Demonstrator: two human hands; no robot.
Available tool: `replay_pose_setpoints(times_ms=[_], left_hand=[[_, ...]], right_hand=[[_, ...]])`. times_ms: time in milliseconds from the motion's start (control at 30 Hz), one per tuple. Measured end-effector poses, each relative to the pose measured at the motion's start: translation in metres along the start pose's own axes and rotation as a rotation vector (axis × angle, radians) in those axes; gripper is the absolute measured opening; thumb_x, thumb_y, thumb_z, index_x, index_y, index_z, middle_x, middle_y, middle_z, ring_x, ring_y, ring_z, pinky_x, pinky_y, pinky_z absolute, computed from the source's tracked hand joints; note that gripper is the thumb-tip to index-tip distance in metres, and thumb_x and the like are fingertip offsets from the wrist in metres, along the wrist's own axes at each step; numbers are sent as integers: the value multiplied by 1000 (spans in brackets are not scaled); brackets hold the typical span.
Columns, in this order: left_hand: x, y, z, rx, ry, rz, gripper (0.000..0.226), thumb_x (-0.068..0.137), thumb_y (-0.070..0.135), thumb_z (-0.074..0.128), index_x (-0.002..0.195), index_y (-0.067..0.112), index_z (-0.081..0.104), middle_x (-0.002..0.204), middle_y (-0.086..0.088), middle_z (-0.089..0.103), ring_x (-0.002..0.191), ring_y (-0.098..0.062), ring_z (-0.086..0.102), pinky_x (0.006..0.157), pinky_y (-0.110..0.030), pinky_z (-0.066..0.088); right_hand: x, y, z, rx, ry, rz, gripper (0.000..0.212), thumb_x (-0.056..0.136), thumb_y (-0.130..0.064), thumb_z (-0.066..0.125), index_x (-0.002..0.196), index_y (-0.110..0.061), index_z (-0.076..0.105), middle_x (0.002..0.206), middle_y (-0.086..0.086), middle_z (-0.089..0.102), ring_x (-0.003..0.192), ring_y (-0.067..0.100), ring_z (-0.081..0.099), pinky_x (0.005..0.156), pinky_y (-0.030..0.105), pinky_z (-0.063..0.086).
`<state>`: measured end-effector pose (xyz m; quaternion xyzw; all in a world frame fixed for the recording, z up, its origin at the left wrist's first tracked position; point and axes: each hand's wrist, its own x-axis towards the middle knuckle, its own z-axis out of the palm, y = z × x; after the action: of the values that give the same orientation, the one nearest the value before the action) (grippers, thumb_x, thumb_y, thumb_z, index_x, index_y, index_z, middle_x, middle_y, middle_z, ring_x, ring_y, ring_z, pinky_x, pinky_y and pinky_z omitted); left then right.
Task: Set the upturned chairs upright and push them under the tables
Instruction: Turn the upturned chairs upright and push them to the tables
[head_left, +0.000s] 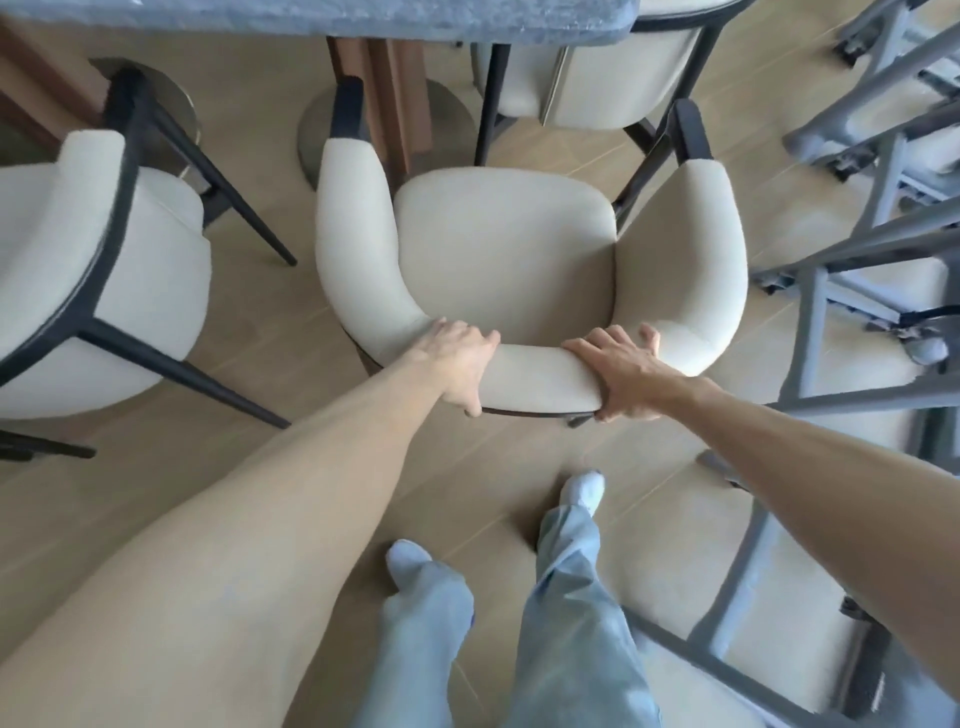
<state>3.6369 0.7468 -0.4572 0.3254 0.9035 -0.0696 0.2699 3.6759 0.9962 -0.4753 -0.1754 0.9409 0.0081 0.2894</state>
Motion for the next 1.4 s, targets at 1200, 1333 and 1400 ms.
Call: replay_pose_setpoints(times_ms=[1200, 1333, 1400], left_hand=[[-101, -134, 16, -208, -41, -172, 105, 64, 59, 84, 150, 20, 37, 146, -2, 50, 134, -24, 48, 110, -39, 36], [-102, -127, 15, -177, -36, -184, 103, 68, 50, 86, 149, 15, 35, 147, -5, 47, 136, -25, 45, 111, -39, 34], [-97, -128, 15, -141, -45, -215, 102, 67, 48, 87, 148, 13, 36, 147, -7, 47, 136, -26, 44, 111, -40, 34]], right_hand=[[69, -181, -75, -72, -125, -8, 114, 70, -58, 81, 154, -18, 15, 144, 6, 40, 133, 29, 37, 105, 55, 33], [62, -194, -80, -130, -150, 44, 100, 74, -50, 82, 147, -14, 25, 140, 6, 44, 131, 30, 41, 105, 60, 34], [63, -200, -83, -157, -150, 71, 93, 73, -49, 83, 142, -14, 31, 135, 7, 47, 128, 30, 43, 104, 63, 35]])
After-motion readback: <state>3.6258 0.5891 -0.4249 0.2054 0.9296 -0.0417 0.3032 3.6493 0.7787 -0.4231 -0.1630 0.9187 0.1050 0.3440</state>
